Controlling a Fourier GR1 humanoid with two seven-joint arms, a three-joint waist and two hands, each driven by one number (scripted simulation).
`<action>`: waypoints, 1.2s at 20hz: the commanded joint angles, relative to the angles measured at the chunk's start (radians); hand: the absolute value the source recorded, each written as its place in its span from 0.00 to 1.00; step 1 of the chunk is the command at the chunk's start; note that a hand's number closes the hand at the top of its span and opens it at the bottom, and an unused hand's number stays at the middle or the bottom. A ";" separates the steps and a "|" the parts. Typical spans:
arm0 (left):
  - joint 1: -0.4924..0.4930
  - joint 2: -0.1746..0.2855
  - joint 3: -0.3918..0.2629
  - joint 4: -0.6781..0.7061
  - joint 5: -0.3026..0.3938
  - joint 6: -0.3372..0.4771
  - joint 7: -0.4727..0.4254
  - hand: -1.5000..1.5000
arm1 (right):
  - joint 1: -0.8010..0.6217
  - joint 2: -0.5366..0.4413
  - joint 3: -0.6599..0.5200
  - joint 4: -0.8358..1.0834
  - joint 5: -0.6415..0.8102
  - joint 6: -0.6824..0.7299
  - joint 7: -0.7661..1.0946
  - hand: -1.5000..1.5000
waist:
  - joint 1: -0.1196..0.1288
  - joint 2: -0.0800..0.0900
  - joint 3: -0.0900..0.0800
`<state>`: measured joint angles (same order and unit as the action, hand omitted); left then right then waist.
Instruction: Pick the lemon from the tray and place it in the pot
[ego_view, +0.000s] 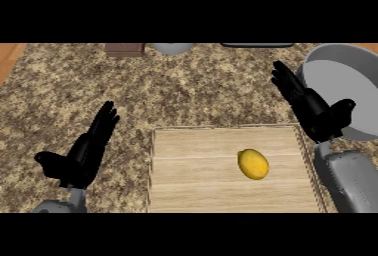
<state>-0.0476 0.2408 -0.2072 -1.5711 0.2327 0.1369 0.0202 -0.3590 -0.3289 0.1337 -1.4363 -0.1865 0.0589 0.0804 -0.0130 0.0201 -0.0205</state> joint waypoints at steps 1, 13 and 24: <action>-0.012 -0.005 0.011 -0.008 0.010 -0.007 0.004 0.50 | -0.101 -0.001 0.003 0.052 -0.090 0.158 -0.013 1.00 | 0.033 -0.015 0.021; -0.188 0.036 0.139 -0.032 -0.002 0.063 -0.015 0.50 | -0.276 -0.218 0.014 0.070 -0.063 0.797 -0.618 0.00 | 0.084 0.019 0.030; -0.279 0.047 0.167 0.005 0.013 0.065 0.038 0.50 | -0.318 -0.425 0.174 0.011 0.264 0.764 -0.908 0.00 | 0.074 0.010 0.027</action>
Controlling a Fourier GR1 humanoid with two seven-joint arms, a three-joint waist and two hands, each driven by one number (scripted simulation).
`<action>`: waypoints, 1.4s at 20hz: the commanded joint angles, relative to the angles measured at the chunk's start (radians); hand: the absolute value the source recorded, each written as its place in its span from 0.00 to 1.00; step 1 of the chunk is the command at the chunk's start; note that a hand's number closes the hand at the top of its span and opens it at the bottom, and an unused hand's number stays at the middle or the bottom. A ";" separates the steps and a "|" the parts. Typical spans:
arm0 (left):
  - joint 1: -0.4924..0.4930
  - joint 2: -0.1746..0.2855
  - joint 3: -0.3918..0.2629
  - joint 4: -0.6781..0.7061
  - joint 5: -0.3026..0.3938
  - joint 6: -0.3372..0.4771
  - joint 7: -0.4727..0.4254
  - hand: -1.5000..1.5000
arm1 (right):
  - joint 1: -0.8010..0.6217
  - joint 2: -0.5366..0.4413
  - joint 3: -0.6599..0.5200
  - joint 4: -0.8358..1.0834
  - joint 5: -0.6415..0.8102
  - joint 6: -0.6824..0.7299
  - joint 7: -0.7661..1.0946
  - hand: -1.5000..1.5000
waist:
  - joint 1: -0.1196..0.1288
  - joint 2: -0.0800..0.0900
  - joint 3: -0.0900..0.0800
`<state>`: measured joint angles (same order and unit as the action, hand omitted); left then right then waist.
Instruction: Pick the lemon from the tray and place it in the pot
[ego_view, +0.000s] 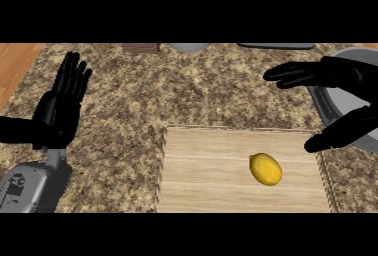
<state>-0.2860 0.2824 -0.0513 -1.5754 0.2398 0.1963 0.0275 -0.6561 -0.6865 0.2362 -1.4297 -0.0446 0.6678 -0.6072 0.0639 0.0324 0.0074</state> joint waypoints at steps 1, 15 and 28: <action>-0.032 -0.007 -0.001 0.011 0.005 0.005 0.029 0.50 | -0.040 -0.083 0.098 -0.013 0.158 0.128 -0.234 0.00 | -0.002 -0.006 -0.002; 0.010 -0.017 0.015 0.039 -0.028 0.009 -0.017 0.50 | -0.064 -0.126 0.424 0.169 0.475 -0.198 -0.462 0.00 | -0.025 -0.023 -0.007; 0.006 0.001 0.065 0.044 -0.005 -0.028 0.000 0.50 | -0.067 -0.016 0.522 0.336 0.543 -0.356 -0.576 0.00 | -0.043 -0.028 -0.007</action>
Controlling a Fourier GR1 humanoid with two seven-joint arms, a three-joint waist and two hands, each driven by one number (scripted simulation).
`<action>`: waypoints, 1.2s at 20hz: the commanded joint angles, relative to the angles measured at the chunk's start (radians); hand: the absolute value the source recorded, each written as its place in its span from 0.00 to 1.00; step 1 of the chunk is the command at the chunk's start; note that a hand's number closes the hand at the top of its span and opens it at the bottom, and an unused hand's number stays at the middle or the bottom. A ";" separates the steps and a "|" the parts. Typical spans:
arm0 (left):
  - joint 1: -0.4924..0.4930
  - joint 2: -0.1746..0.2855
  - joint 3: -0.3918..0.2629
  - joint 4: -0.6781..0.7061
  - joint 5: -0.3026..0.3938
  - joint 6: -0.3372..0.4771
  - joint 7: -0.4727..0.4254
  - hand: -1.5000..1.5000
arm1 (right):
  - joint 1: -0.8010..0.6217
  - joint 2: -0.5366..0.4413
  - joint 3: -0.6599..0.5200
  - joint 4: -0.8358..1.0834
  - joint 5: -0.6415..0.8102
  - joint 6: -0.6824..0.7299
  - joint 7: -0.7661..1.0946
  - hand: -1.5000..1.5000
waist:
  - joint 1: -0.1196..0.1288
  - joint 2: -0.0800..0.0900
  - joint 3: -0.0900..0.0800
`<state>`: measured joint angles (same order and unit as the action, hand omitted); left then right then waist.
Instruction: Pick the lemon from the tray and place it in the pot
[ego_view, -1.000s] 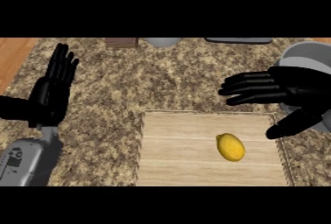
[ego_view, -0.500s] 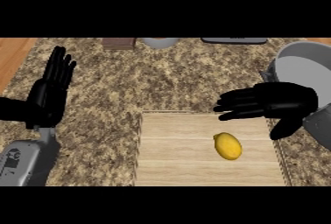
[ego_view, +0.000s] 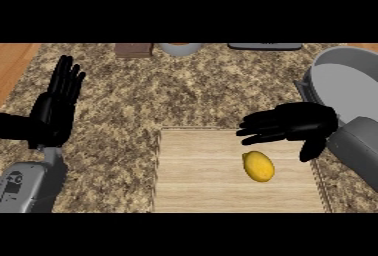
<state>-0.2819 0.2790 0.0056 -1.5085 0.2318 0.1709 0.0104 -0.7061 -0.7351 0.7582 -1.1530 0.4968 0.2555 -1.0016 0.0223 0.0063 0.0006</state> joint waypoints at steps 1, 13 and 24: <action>0.012 0.000 0.004 -0.014 -0.024 0.018 0.002 0.50 | 0.019 0.032 0.017 0.002 0.010 0.037 -0.156 0.00 | -0.011 -0.005 0.000; -0.018 -0.021 0.015 -0.020 -0.043 -0.003 0.055 0.50 | 0.068 0.153 -0.011 0.095 0.179 -0.031 -0.062 0.00 | -0.017 -0.005 0.000; 0.016 0.002 0.069 -0.050 -0.025 -0.054 0.052 0.50 | 0.113 0.272 -0.007 0.118 0.264 -0.062 -0.058 0.00 | -0.017 -0.005 -0.001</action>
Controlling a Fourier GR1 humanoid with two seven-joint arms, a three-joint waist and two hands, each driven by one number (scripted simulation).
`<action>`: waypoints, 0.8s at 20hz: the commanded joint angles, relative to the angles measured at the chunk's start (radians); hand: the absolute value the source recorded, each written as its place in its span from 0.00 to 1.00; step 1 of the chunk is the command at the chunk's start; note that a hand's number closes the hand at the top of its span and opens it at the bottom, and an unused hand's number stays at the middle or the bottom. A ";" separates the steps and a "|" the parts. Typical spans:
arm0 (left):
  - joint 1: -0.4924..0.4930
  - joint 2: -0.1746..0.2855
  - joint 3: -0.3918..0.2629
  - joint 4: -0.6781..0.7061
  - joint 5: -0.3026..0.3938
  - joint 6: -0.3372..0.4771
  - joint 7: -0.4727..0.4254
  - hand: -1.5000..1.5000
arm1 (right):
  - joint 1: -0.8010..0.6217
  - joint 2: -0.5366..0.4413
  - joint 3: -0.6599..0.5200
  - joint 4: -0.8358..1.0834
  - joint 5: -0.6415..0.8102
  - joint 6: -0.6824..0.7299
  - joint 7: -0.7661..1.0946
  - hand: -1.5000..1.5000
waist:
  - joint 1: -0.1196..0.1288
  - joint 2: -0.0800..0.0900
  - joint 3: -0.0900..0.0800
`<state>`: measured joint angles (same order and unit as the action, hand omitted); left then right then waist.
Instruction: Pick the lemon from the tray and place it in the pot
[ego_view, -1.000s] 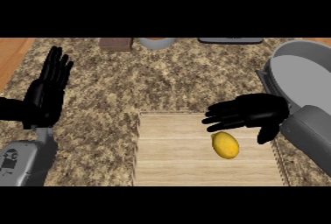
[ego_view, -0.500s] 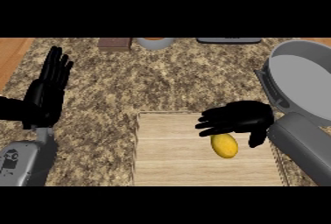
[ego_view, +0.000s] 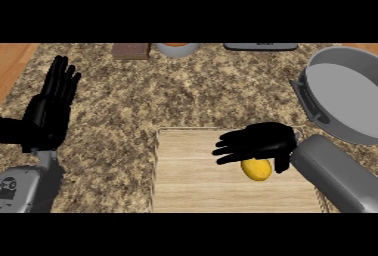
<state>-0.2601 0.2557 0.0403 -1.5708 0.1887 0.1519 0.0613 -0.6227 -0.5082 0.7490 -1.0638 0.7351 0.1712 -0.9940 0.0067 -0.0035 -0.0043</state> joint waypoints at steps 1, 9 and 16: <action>-0.025 -0.007 0.020 0.034 0.003 -0.004 -0.005 0.50 | -0.018 0.064 -0.015 0.122 0.022 0.015 -0.119 0.00 | 0.004 0.007 0.005; -0.025 -0.043 -0.007 0.038 -0.039 0.024 -0.036 0.50 | 0.027 0.077 0.051 -0.037 0.046 -0.042 -0.158 1.00 | -0.005 0.005 0.004; -0.034 -0.046 0.001 0.070 -0.038 0.006 -0.047 0.50 | 0.117 0.080 0.046 -0.041 0.086 -0.157 -0.164 1.00 | -0.007 0.008 0.005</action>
<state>-0.2739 0.2291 0.0468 -1.5476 0.1682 0.1517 0.0473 -0.5762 -0.4832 0.7938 -1.1431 0.8407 0.0762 -1.0665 0.0059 -0.0115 -0.0141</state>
